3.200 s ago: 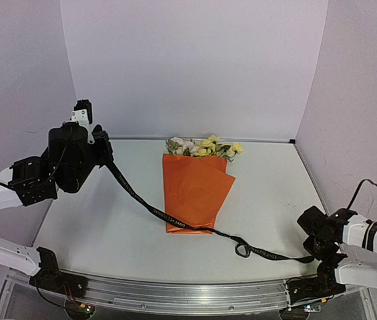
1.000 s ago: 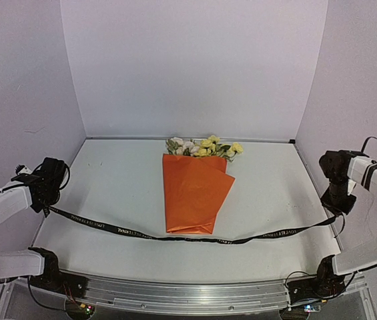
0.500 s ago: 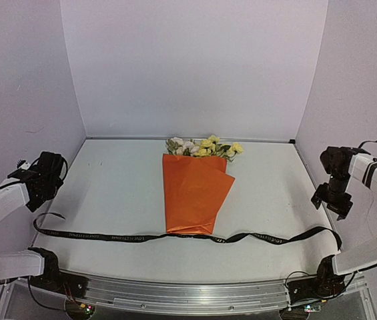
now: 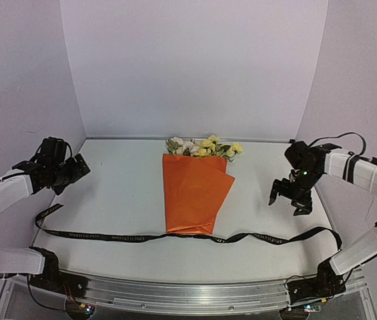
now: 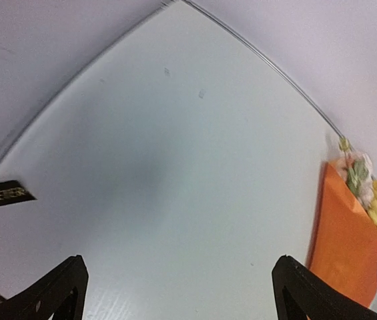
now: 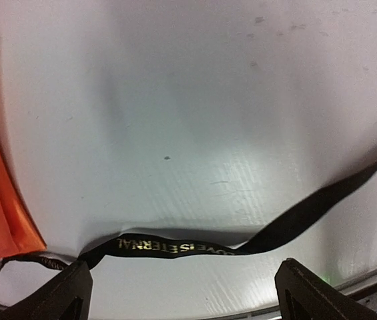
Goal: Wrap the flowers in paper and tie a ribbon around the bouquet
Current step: Pick up the folded bouquet from the center of the board.
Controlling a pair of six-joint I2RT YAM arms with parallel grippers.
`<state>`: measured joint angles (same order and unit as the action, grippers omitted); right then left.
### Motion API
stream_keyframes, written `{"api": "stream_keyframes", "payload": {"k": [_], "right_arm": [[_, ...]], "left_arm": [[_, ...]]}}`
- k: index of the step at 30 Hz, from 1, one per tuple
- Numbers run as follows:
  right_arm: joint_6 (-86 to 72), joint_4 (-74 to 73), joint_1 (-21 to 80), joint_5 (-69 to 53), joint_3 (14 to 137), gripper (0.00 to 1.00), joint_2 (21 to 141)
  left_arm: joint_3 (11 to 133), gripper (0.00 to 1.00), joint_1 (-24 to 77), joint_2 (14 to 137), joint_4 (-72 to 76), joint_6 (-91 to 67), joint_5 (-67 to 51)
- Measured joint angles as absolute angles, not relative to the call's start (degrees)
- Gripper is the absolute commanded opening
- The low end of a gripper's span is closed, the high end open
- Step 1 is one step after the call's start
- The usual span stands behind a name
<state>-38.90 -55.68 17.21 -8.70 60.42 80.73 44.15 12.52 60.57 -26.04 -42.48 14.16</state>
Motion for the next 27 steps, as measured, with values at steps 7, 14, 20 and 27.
{"api": "stream_keyframes", "payload": {"k": [7,14,20,27], "right_arm": [[-38.13,-47.81,29.62,-12.66,64.47,0.94,91.40],[-38.92,-39.00,35.69,-16.82,70.49,0.88,101.37],[-40.57,-32.58,37.01,-19.46,71.74,0.83,107.56],[-42.52,-26.41,37.19,-21.24,71.79,0.74,111.58]], "left_arm": [[47.31,0.90,24.50,73.95,-16.58,-42.24,0.18],[50.44,0.88,29.15,87.37,-6.38,-42.19,-12.64],[53.59,0.82,32.46,95.09,0.38,-42.02,-20.58],[55.81,0.74,34.18,101.91,3.45,-42.74,-25.01]]}}
